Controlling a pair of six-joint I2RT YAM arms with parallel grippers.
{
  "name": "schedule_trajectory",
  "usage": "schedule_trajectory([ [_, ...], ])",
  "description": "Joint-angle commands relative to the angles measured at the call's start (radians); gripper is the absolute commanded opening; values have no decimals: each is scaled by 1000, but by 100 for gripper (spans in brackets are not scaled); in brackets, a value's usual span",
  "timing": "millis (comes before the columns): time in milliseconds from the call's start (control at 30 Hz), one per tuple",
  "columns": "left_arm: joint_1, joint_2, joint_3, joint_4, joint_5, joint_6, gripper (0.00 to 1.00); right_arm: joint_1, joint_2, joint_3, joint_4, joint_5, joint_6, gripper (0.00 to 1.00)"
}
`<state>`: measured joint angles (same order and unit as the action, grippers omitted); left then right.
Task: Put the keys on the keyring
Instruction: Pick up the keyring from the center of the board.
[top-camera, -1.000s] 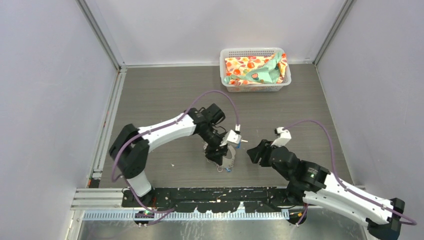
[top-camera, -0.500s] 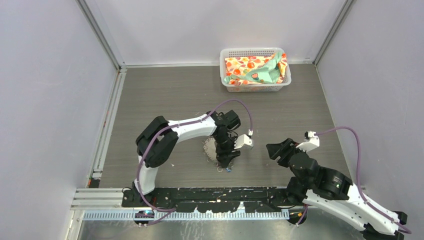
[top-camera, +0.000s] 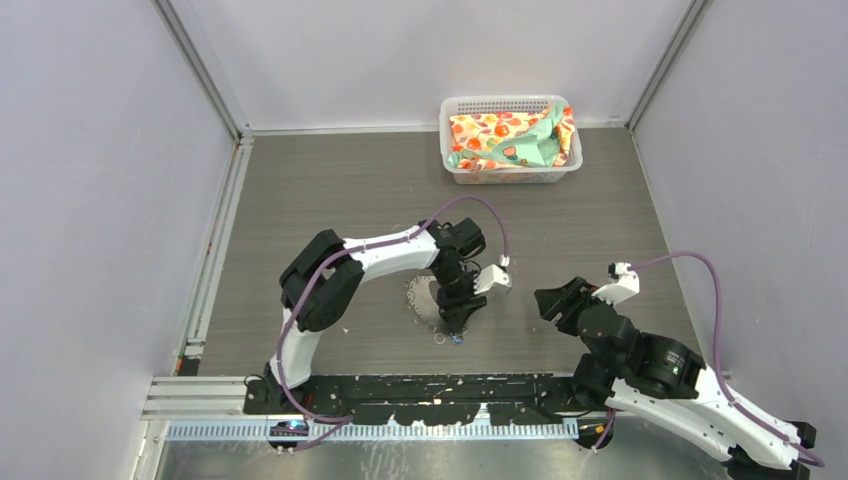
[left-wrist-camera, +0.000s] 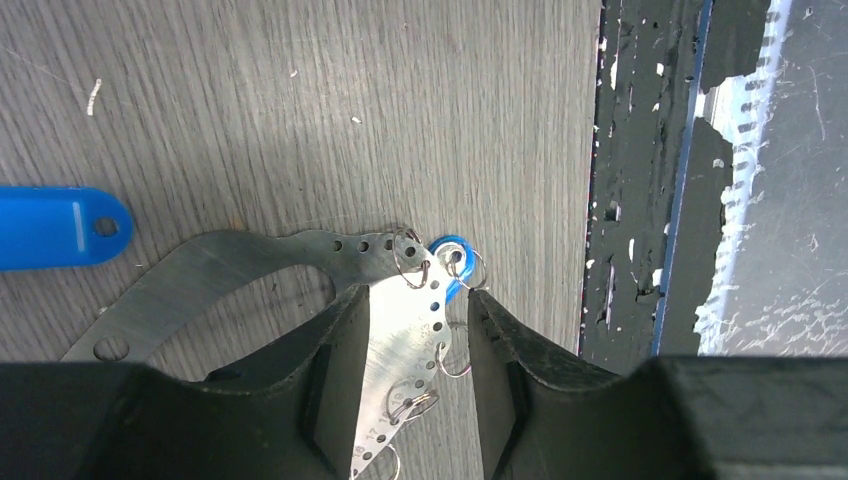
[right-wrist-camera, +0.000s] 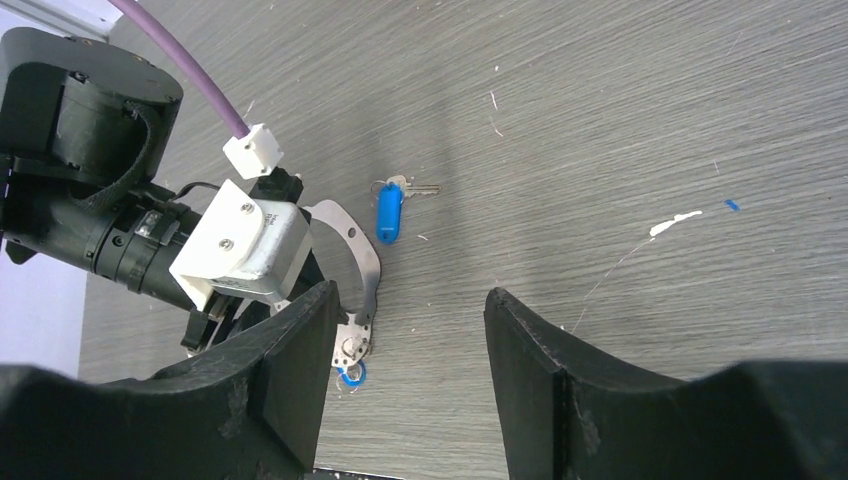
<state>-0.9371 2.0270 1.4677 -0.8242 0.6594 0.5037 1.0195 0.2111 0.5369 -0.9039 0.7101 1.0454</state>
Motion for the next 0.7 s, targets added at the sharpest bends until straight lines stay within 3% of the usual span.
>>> schedule_trajectory([
  [0, -5, 12, 23, -17, 36, -13, 43, 3, -18, 25, 10, 41, 13, 60],
  [400, -21, 48, 62, 1, 32, -52, 45, 3, -40, 27, -7, 55, 27, 59],
  [667, -35, 61, 91, -27, 20, -65, 33, 4, -36, 26, -4, 48, 19, 60],
])
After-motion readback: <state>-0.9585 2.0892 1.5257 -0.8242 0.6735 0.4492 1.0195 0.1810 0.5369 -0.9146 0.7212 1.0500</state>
